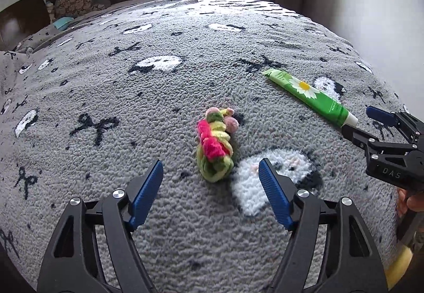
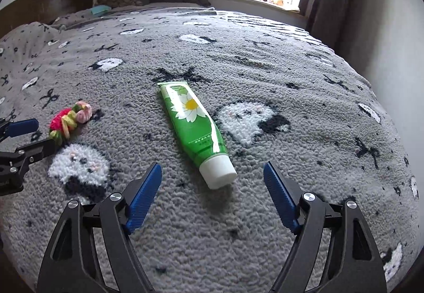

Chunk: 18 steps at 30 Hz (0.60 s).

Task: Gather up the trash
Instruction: 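Grasp the knitted toy with the left tool while the right tool grasps the green tube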

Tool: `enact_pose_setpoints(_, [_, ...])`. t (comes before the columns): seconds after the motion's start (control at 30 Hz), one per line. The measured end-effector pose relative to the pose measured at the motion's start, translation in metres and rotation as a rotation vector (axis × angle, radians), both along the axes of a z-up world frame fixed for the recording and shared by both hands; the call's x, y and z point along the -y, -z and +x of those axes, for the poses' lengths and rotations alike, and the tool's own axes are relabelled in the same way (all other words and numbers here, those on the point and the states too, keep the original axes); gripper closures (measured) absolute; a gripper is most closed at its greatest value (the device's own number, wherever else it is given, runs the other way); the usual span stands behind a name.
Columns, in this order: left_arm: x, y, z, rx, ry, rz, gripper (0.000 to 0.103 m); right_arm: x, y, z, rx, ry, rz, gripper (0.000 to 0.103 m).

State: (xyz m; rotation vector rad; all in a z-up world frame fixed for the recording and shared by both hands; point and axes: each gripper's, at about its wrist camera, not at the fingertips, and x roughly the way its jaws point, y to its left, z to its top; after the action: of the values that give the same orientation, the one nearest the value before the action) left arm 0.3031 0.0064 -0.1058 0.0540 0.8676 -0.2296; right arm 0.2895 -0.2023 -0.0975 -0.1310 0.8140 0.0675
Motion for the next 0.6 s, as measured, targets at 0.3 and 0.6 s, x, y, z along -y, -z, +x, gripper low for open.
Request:
enact_pose_setpoints(0.3, [0.009,0.020,0.038,-0.050,0.006,-0.006,0.049,0.002,0.023,0.041,-0.076,-0.008,0.049,0.035])
enact_pose_setpoints(0.6, [0.005,0.022,0.043,-0.054,-0.006,-0.015,0.078,0.001,0.026,0.049,-0.083,-0.059,0.085,0.053])
